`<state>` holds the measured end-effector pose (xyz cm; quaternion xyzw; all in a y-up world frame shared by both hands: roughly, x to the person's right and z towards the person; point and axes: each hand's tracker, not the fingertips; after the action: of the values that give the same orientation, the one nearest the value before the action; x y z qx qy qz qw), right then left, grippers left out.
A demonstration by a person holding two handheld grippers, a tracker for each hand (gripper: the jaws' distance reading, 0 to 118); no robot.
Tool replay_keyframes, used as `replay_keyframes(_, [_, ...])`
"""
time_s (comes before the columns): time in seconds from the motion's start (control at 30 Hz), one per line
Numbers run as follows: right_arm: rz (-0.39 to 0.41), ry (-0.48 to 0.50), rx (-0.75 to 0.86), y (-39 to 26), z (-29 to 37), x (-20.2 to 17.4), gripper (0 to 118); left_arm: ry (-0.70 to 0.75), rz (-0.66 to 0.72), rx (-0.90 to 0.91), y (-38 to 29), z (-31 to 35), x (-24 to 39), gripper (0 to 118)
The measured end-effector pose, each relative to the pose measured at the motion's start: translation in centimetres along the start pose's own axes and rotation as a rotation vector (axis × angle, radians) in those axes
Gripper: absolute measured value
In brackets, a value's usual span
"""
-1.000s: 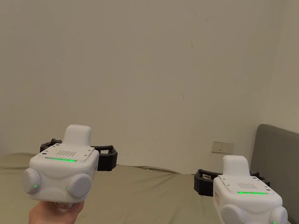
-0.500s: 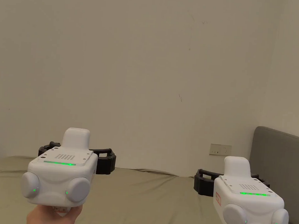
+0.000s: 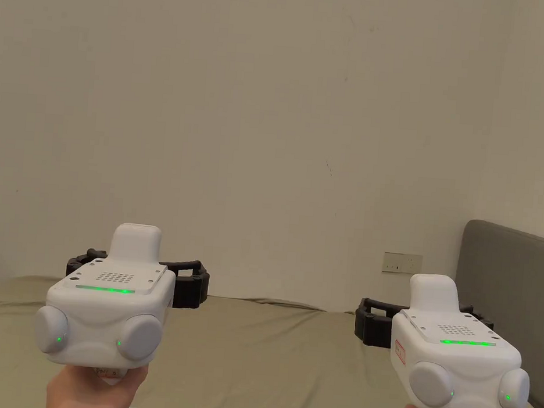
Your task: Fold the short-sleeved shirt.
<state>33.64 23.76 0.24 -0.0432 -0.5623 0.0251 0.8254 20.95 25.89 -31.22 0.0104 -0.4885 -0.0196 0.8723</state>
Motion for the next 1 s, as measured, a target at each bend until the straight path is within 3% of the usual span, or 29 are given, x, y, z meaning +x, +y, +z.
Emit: replay_keyframes(1.0, [0.0,0.01,0.028,0.7,-0.1,0.4,118,-0.003,0.002,0.011,0.3,-0.2,0.1,118])
